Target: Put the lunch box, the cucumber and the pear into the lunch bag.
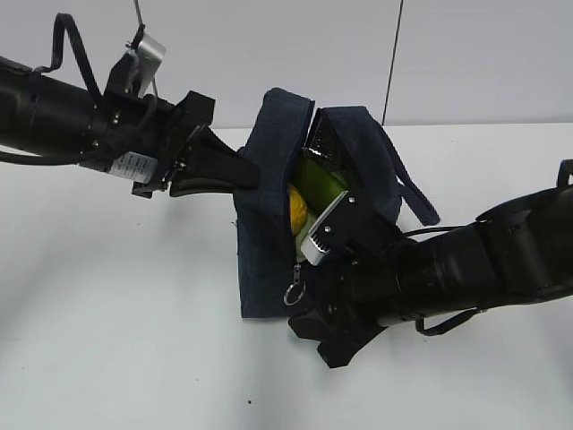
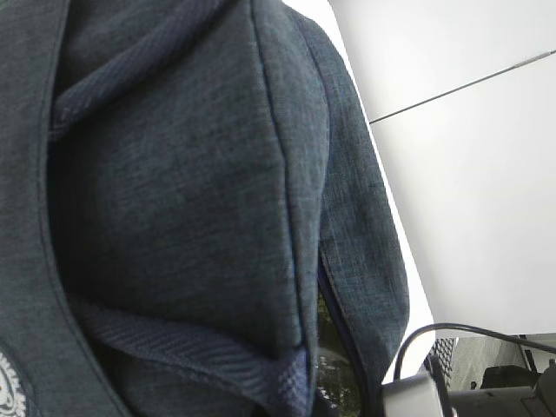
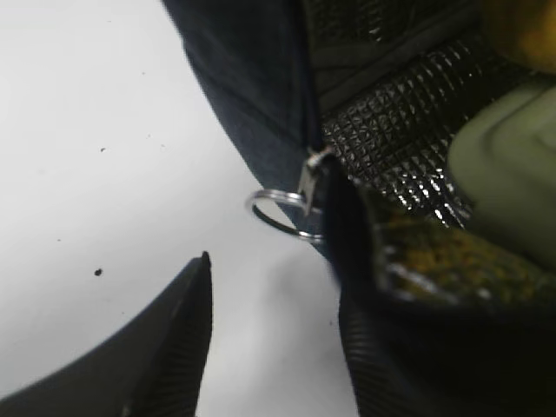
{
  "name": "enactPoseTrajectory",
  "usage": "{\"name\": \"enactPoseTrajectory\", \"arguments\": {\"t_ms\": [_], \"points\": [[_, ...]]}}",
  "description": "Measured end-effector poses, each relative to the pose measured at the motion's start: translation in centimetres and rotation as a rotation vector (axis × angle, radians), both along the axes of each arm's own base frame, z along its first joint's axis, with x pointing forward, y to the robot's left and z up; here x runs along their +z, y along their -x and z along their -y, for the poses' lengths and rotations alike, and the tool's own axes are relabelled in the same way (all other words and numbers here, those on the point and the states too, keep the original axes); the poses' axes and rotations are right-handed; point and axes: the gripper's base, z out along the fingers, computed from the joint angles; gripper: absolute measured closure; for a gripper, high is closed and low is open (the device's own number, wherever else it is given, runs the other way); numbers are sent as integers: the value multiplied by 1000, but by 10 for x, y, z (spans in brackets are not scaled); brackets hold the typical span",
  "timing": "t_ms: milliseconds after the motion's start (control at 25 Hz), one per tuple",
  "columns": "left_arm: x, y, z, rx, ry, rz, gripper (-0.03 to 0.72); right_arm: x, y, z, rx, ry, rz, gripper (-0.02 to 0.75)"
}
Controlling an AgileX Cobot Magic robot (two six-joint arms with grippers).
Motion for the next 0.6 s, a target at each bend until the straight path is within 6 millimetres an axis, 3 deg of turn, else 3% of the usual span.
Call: {"name": "enactPoseTrajectory", "arguments": {"t_ms": [600], "points": [[0,7,13,-46,-4,15,679,7,-6,-4,8,-24,23,276]]}}
